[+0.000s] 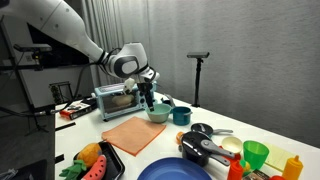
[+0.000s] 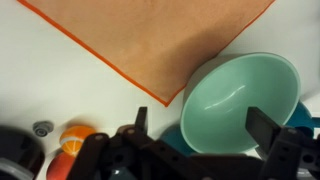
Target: Put the bowl on top of the plate
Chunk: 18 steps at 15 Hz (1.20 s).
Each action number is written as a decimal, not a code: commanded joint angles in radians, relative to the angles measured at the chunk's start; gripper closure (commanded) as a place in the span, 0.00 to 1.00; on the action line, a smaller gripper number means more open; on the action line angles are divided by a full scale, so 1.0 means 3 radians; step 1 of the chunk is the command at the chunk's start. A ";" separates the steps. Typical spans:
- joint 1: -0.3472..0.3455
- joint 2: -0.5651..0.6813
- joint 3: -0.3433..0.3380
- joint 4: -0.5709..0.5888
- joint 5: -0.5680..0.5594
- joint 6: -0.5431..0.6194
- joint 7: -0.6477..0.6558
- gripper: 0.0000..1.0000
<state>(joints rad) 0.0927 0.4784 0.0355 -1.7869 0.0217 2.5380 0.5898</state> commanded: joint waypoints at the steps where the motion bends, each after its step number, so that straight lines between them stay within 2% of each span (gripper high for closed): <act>1: 0.0118 0.0560 -0.0037 0.0793 0.0292 -0.0437 0.0129 0.00; 4: 0.0220 0.0777 -0.0124 0.1163 0.0279 -0.0881 0.0318 0.00; 6: 0.0264 0.0864 -0.0188 0.1306 0.0220 -0.1020 0.0444 0.00; 10: 0.0292 0.0964 -0.0238 0.1392 0.0204 -0.0904 0.0495 0.00; 16: 0.0343 0.1050 -0.0295 0.1291 0.0149 -0.0768 0.0527 0.00; 17: 0.0348 0.1068 -0.0304 0.1286 0.0134 -0.0695 0.0507 0.25; 18: 0.0355 0.1085 -0.0319 0.1285 0.0115 -0.0637 0.0507 0.28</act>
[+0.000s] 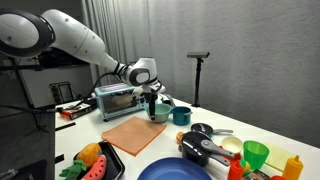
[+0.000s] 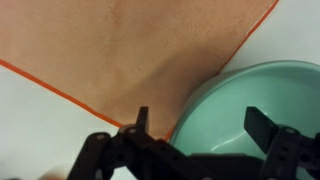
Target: Put the bowl on top of the plate
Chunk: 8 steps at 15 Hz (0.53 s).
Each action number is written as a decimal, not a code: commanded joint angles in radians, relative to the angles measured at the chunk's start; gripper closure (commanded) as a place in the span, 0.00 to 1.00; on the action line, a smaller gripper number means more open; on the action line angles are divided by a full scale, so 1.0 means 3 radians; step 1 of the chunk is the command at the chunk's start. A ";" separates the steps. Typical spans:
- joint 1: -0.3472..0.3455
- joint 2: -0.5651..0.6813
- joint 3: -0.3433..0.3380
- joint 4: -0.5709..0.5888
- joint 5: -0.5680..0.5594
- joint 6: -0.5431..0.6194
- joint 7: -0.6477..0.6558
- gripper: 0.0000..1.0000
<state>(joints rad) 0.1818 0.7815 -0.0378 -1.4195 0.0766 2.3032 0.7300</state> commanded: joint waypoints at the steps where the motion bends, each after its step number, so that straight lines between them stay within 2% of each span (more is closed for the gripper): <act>1: 0.0062 0.0085 -0.0084 0.0060 -0.0083 0.0187 0.0037 0.34; 8: 0.0013 0.0053 -0.0034 -0.0005 -0.0068 0.0282 -0.0117 0.88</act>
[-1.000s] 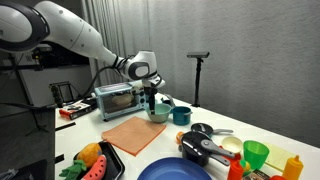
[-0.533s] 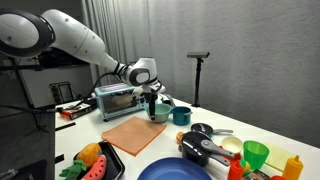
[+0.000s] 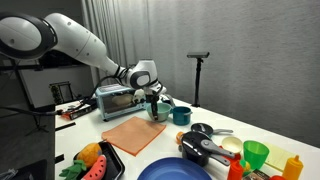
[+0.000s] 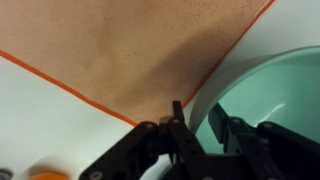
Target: Put the bowl on top of the plate
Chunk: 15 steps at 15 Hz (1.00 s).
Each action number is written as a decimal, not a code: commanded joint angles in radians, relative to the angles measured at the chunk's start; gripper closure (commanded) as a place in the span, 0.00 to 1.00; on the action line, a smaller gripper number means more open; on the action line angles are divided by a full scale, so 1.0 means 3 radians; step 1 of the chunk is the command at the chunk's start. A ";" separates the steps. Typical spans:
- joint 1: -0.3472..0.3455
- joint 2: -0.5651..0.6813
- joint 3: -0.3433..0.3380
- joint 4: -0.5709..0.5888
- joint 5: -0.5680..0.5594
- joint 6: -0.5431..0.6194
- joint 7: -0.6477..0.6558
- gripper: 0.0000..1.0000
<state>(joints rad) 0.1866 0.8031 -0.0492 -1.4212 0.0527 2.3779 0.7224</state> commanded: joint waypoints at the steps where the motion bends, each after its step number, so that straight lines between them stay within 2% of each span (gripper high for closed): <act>1: -0.0015 -0.0038 0.0018 0.0004 0.0018 -0.0003 -0.0130 0.97; 3: -0.0072 -0.0102 0.0067 0.0006 0.0041 -0.0147 -0.0303 1.00; 5: -0.0122 -0.0192 0.0089 -0.0026 0.0058 -0.0228 -0.0489 0.98; 10: -0.0266 -0.0480 -0.0014 -0.0174 0.0011 -0.0643 -0.0923 0.98; 15: -0.0513 -0.0827 -0.0043 -0.0521 0.0051 -0.0870 -0.1305 0.98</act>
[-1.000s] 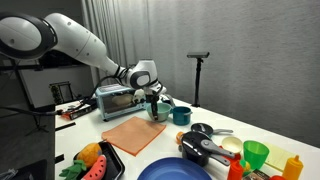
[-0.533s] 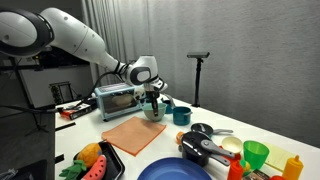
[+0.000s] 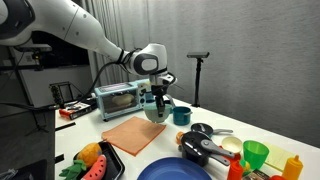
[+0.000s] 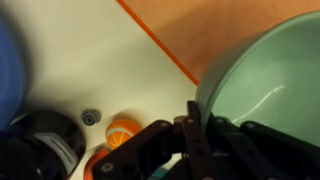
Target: Put the bowl on top of the plate
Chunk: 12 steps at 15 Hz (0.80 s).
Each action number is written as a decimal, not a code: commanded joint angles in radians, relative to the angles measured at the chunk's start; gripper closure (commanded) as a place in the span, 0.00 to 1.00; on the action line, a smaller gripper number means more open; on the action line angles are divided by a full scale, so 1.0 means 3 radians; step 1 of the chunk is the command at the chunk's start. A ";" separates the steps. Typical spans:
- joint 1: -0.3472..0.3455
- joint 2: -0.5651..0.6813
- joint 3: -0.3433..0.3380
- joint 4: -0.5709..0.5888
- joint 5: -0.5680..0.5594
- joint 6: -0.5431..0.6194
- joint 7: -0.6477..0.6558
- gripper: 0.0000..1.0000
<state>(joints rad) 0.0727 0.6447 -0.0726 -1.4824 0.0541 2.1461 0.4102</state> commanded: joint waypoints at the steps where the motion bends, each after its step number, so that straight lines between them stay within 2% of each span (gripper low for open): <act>1: -0.0196 -0.0387 0.0061 -0.0422 0.0075 -0.0138 -0.0403 0.98; 8: -0.0493 -0.1075 -0.0004 -0.1333 0.0109 -0.0171 -0.0983 0.98; 12: -0.0597 -0.1449 -0.0187 -0.1874 0.0089 0.0300 -0.0738 0.98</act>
<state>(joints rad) -0.0845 0.3251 -0.1015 -1.9017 0.0694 2.1270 0.1579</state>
